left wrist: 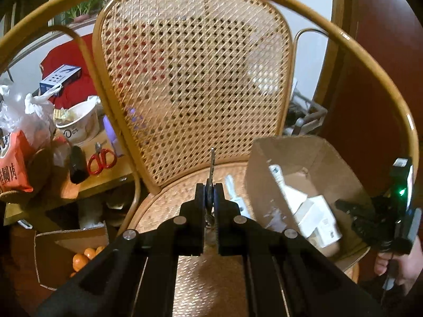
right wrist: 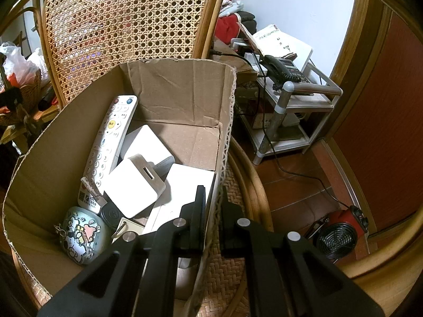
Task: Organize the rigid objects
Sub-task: 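Carry the white USB stick into the box and open the left gripper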
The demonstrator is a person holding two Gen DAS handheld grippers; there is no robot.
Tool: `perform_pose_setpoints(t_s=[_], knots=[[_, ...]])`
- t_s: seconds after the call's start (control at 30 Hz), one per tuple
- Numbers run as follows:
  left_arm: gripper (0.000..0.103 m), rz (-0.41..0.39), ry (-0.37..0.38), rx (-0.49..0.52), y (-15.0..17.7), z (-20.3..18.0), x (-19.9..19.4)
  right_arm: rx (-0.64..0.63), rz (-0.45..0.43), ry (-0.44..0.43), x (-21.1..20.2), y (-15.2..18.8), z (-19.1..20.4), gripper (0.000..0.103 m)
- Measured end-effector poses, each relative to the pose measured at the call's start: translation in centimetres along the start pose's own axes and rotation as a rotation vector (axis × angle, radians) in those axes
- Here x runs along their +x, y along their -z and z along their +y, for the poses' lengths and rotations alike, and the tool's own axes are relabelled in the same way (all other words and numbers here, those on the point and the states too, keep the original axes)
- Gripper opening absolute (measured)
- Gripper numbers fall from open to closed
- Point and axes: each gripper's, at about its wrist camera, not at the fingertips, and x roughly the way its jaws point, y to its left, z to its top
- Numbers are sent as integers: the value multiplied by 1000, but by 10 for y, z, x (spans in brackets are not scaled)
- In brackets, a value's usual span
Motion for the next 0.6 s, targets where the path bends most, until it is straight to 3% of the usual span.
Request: perform_pose_setpoints(t_s=[0.4, 0.6], knots=[[5, -59, 71, 59, -16, -57, -16, 0, 0, 0, 0, -1, 0, 8], [5, -169, 82, 57, -21, -85, -40, 3, 0, 0, -1, -1, 0, 8]])
